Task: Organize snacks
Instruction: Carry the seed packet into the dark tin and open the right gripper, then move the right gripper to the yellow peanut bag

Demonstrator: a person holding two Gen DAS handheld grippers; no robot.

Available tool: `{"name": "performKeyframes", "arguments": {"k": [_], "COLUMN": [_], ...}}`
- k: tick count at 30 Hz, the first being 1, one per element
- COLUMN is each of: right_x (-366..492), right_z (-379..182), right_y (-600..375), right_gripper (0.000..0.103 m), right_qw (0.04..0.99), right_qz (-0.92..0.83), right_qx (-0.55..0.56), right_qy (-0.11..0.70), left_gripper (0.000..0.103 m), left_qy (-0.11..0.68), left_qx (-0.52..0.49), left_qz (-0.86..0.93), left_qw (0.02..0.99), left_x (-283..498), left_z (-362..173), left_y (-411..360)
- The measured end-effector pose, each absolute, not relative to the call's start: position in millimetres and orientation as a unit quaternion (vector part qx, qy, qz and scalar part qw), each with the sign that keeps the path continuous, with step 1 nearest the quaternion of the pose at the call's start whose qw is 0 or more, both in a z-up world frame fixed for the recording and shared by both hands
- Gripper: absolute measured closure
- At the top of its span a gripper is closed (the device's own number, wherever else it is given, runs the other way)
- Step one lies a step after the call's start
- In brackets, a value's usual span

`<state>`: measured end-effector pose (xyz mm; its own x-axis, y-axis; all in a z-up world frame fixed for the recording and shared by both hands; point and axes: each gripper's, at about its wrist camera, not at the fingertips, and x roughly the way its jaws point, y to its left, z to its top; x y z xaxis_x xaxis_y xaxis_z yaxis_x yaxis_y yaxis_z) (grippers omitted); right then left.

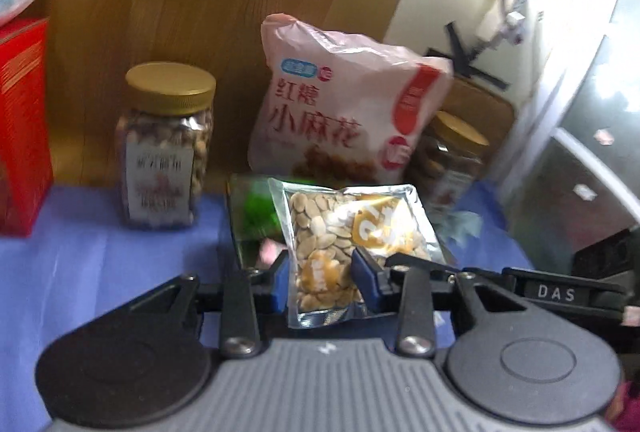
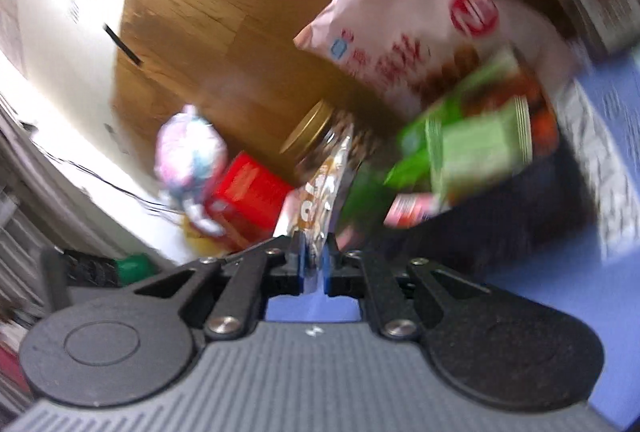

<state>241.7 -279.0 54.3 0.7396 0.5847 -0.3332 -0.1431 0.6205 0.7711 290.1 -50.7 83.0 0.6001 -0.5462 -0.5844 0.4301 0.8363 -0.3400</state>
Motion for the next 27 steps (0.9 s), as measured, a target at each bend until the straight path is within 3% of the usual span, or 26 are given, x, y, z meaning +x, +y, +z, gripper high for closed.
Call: {"name": "performKeyframes", "arguments": {"k": [7,9,12,20,27], "right_x": [295,295,285,212,94], "right_z": [45,45,47,71,28], "right_y": [-264,-254,-253,-267,-267], "right_gripper": [0.083,0.067,0.053,0.054,0.053], "right_qw": [0.898,0.914,0.933,0.953,0.938], "right_qz": [0.166,0.151,0.127,0.098,0.078], "right_qx": [0.228,0.172,0.143,0.177,0.222], "right_qy": [0.339,0.334,0.303,0.225,0.255], "left_gripper": [0.065,0.067,0.064,0.064,0.062], "left_qy": [0.386,0.368,0.356,0.298,0.337], "left_qx": [-0.046,-0.03,-0.025,-0.006,0.019], "left_qz": [-0.227,-0.216,-0.209,-0.212,-0.248], "left_qw": [0.893,0.904,0.91,0.931,0.908], "left_x": [328,323,315,233,144], "left_z": [53,52,58,92,47], "left_y": [-74,-74,-73,-67,-73]}}
